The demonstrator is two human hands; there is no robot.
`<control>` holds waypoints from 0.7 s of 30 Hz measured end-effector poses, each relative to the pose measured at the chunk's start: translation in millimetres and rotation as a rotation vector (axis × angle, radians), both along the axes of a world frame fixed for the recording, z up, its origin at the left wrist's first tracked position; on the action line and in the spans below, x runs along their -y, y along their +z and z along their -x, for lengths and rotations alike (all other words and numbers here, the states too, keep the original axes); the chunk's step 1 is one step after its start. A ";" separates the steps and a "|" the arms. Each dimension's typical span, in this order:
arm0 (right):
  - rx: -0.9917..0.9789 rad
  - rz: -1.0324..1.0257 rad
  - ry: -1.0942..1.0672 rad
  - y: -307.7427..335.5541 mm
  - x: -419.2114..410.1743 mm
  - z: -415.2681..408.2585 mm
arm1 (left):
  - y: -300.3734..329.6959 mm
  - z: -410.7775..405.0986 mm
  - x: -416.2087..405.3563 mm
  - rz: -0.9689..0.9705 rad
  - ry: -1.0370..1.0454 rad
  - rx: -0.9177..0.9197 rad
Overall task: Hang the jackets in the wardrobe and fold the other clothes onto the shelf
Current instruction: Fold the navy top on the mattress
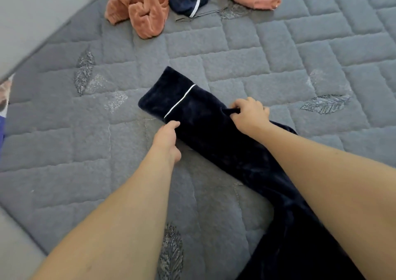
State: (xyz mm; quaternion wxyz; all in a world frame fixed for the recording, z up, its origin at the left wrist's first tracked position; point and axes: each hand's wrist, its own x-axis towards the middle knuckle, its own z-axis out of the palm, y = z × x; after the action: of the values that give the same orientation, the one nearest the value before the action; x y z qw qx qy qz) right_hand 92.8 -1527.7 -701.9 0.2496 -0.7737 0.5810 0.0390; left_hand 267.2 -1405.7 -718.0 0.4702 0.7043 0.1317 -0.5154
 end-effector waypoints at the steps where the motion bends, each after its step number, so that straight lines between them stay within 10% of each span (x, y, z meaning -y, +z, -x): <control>1: 0.000 -0.010 -0.017 2.1 0.7 6.8 | 5.8 -0.9 -5.1 0.009 -0.011 0.048; 9: 0.520 -0.435 -0.508 41.0 -4.1 82.9 | 79.2 74.1 5.0 0.429 -0.172 0.427; 21: 1.006 -0.647 -1.203 109.9 -99.3 374.6 | 113.1 363.2 -51.5 0.764 -1.187 0.670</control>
State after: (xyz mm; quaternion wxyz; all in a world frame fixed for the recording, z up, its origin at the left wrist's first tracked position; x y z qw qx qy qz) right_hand -281.8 -1428.4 -592.1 0.6657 -0.1486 0.6735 -0.2848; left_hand -95.9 -1354.2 -604.9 0.3406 0.5641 -0.6027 -0.4501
